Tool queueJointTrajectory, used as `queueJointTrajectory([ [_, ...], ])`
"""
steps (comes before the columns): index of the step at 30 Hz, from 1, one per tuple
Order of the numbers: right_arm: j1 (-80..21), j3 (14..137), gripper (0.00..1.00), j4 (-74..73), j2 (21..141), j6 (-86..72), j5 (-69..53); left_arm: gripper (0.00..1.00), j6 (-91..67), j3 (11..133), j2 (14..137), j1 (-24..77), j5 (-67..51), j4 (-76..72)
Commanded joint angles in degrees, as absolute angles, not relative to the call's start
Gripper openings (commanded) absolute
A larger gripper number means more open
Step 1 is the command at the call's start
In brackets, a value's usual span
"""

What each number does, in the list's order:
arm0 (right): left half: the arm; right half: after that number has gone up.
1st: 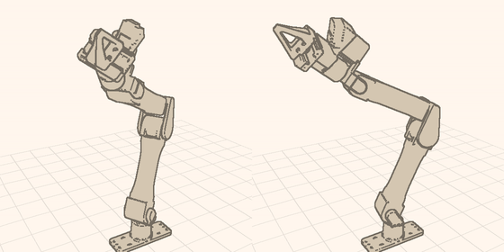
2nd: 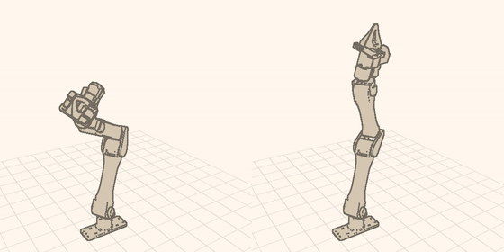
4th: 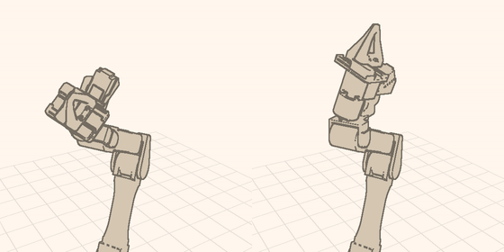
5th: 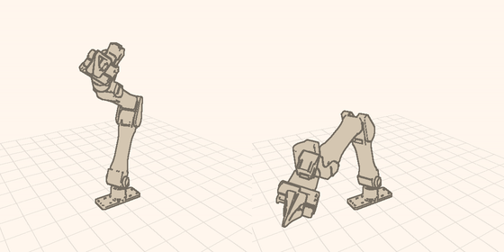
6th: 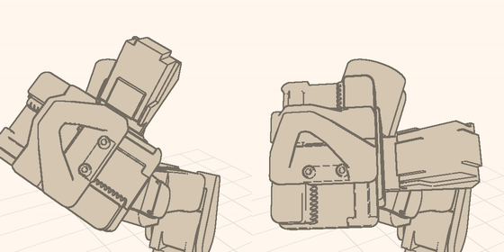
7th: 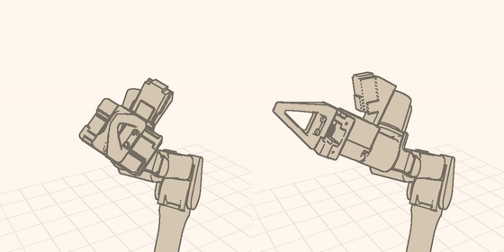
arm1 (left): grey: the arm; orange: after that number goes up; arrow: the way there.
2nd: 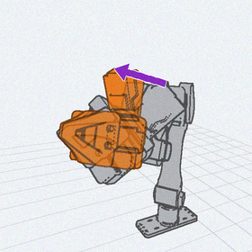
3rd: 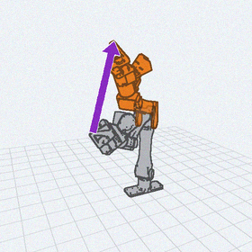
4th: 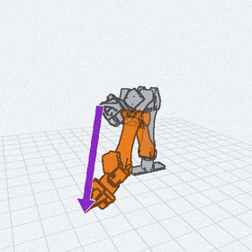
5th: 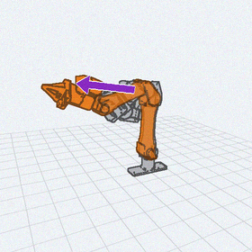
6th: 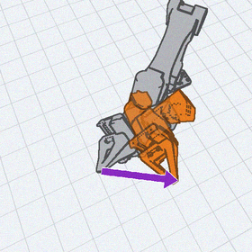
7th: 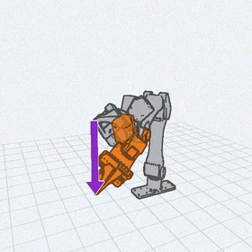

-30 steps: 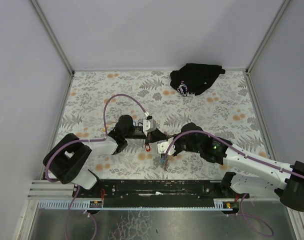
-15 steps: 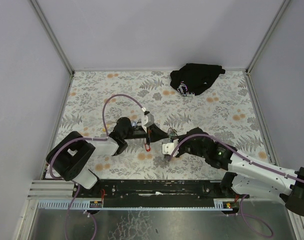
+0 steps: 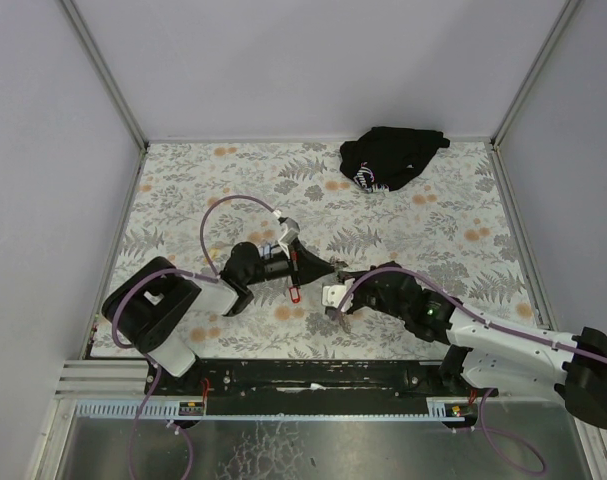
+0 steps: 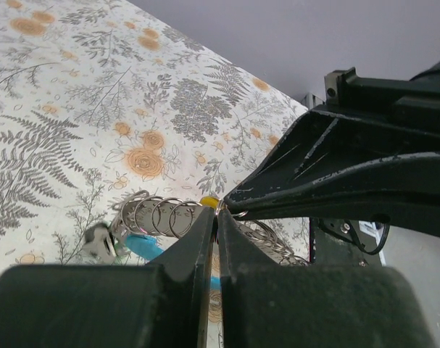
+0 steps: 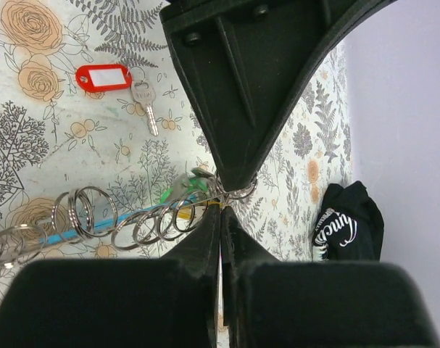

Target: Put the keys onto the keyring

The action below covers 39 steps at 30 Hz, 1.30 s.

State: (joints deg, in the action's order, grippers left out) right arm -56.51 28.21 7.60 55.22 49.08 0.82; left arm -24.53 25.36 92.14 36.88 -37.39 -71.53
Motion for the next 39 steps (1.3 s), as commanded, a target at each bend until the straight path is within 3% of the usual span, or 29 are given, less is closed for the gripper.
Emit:
queueJointTrajectory([
  [1, -57.3, 27.1, 0.0, 11.8, 57.1, 46.3, -3.6, 0.0, -28.7, 24.0, 92.8, 36.4, -27.7, -82.8],
  [7, -57.4, 29.2, 0.0, 11.0, 55.8, 48.8, -2.0, 0.01, -31.6, 21.6, 94.4, 36.5, -24.8, -88.6],
  [22, -57.4, 40.1, 0.0, -3.4, 55.2, 56.9, -0.9, 0.38, -14.1, 22.8, 89.6, 36.1, -37.8, -76.6],
  [39, -57.4, 44.5, 0.0, -11.3, 56.2, 62.2, -4.3, 0.47, 5.2, 31.2, 87.1, 32.3, -55.3, -58.9],
])
